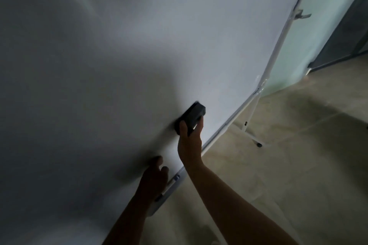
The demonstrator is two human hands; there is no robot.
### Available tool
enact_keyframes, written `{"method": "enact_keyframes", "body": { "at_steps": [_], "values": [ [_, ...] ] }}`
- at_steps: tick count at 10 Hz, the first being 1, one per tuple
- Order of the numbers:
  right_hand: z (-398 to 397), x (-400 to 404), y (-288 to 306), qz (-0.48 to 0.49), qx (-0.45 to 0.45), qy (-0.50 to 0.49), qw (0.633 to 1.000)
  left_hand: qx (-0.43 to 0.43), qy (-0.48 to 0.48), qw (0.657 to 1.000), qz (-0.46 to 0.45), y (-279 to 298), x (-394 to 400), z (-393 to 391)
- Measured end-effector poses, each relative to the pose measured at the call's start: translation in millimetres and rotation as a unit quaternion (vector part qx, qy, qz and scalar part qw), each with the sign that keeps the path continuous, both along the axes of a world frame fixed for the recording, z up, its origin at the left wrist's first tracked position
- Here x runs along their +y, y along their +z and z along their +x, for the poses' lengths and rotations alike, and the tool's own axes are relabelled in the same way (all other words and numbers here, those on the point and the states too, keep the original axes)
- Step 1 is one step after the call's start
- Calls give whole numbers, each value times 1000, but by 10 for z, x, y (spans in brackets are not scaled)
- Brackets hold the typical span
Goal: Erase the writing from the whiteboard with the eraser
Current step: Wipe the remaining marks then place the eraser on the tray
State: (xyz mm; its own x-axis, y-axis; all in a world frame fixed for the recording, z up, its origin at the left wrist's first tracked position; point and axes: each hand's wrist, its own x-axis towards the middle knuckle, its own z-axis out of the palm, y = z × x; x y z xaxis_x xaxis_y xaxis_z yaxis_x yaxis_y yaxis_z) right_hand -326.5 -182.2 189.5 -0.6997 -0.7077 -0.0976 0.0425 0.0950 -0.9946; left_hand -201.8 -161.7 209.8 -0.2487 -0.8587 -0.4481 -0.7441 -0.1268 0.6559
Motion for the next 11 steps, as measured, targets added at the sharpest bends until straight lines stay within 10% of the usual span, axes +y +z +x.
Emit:
{"method": "enact_keyframes", "body": {
  "at_steps": [1,3,4,5,6,7,9,11],
  "values": [
    [-168,4,277,-101,166,36,980,13,15,1000,-23,-91,-123,-253],
    [-576,-188,151,48,-31,55,997,50,-5,997,-54,96,-214,-598],
    [-618,-147,411,-99,106,78,986,54,-9,997,-62,147,-250,-676],
    [-809,-280,256,-89,67,48,993,62,-11,996,-70,166,-271,-735],
    [-973,-404,221,19,-162,0,987,64,-19,995,-80,136,-300,-797],
    [-936,-388,348,-80,25,13,996,77,-35,994,-75,102,-346,-865],
    [-1083,-577,84,32,-114,-52,992,108,-49,991,-68,48,-544,-1033],
    [-1074,-565,141,-49,33,-38,998,124,-61,987,-78,41,-598,-1213]
  ]
}}
